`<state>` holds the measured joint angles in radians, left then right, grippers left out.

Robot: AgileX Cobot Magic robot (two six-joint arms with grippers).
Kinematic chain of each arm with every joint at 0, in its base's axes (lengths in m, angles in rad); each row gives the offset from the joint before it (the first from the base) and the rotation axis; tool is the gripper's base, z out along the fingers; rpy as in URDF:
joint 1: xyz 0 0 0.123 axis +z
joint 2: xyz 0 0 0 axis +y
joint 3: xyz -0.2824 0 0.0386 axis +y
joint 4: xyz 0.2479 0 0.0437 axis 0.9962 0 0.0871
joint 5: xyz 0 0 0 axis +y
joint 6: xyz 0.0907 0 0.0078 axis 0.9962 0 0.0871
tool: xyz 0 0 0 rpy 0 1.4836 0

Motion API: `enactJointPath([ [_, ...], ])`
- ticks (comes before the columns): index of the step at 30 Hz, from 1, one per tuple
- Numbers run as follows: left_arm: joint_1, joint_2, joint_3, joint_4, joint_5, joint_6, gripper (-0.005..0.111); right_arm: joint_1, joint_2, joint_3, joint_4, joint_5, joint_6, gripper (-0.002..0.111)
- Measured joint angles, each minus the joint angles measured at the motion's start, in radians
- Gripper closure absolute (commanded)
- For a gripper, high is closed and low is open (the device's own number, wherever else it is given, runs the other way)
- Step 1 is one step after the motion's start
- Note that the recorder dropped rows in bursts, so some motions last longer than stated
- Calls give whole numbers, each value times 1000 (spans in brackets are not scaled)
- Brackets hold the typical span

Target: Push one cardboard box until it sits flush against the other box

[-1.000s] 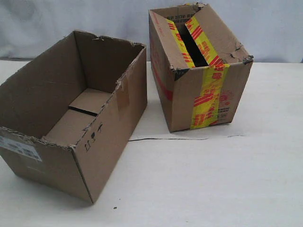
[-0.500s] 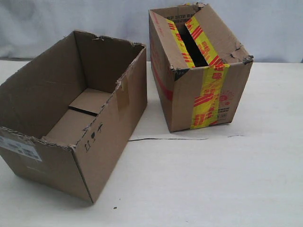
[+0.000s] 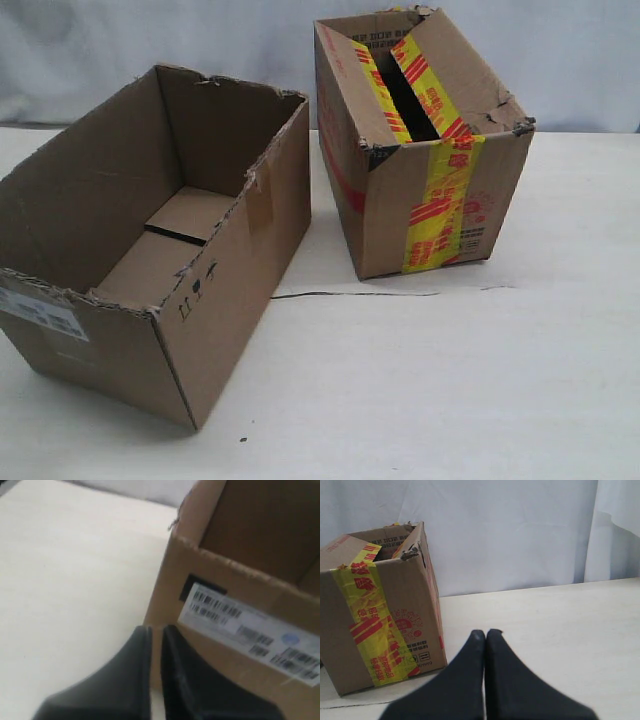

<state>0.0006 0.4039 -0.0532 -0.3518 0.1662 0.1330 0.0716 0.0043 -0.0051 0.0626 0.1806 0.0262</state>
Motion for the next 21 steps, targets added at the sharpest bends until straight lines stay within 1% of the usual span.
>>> enactJointPath([
  [5, -2, 201, -23, 0, -2, 16, 107, 0, 0, 0, 0, 0, 0, 109],
  [7, -20, 269, -39, 0, -11, 21, 107, 0, 0, 0, 0, 0, 0, 109],
  [9, -56, 336, -54, 0, -31, 23, 107, 0, 0, 0, 0, 0, 0, 109],
  [18, -291, 643, -122, 0, -218, 12, 107, 0, 0, 0, 0, 0, 0, 109],
  [21, -353, 717, -139, 0, -279, -10, 107, 0, 0, 0, 0, 0, 0, 109],
])
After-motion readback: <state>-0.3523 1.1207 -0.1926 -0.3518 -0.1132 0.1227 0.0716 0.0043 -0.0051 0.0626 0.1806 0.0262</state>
